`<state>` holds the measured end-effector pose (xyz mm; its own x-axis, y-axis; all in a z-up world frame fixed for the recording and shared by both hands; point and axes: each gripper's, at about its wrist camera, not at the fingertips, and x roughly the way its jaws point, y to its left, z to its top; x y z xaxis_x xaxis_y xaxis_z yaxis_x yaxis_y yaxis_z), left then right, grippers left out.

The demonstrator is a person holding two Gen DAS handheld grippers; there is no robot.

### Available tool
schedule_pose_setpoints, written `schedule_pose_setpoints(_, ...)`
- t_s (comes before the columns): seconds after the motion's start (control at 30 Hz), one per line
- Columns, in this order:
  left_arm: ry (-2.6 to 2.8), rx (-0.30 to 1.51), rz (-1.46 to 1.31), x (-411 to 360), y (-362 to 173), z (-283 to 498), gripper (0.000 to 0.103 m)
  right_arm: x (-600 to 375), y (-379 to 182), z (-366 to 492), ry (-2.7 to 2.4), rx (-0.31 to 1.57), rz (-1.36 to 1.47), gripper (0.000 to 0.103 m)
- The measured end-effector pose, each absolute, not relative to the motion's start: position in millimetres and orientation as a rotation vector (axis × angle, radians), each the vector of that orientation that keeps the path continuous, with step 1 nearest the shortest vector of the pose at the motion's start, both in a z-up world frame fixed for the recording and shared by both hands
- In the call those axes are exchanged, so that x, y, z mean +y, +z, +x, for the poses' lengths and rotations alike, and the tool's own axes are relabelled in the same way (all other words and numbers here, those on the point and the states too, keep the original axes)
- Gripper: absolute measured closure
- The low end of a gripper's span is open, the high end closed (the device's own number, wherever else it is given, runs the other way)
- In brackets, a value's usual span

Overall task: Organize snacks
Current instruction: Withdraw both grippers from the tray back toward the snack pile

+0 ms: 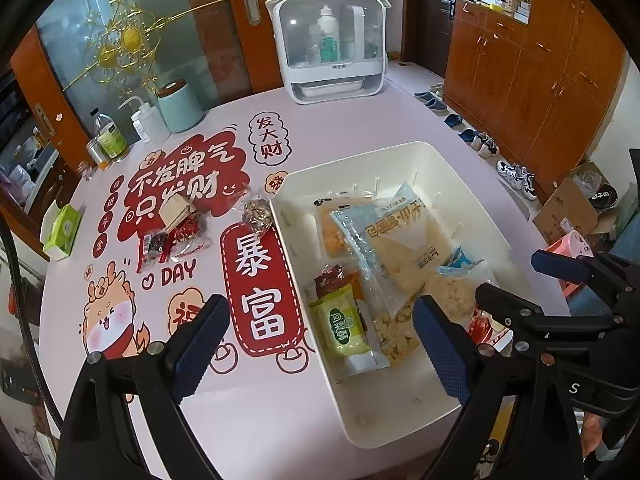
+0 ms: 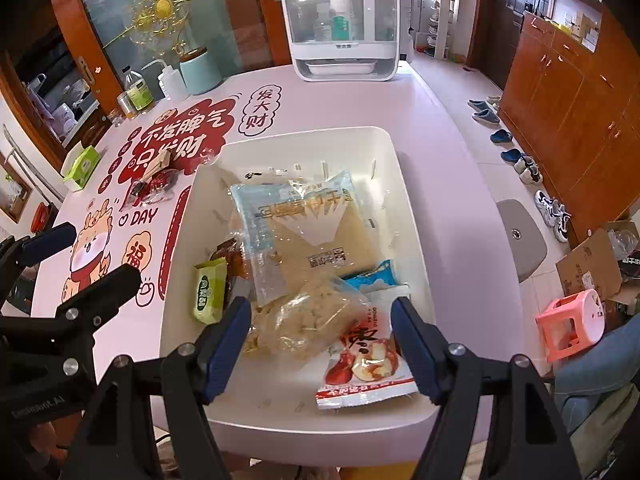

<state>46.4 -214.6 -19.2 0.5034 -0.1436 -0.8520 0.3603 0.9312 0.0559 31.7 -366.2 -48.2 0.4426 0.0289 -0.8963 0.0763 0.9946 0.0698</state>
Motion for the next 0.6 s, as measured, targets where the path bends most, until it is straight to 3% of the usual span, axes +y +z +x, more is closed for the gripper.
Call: schedule_pose_setpoints(0.6,-0.296,0.985,0.257,-150.1,-14.4,59.1,0.011,-307.0,-44.6,52.5,-0.026,1.112,0.1,0.03)
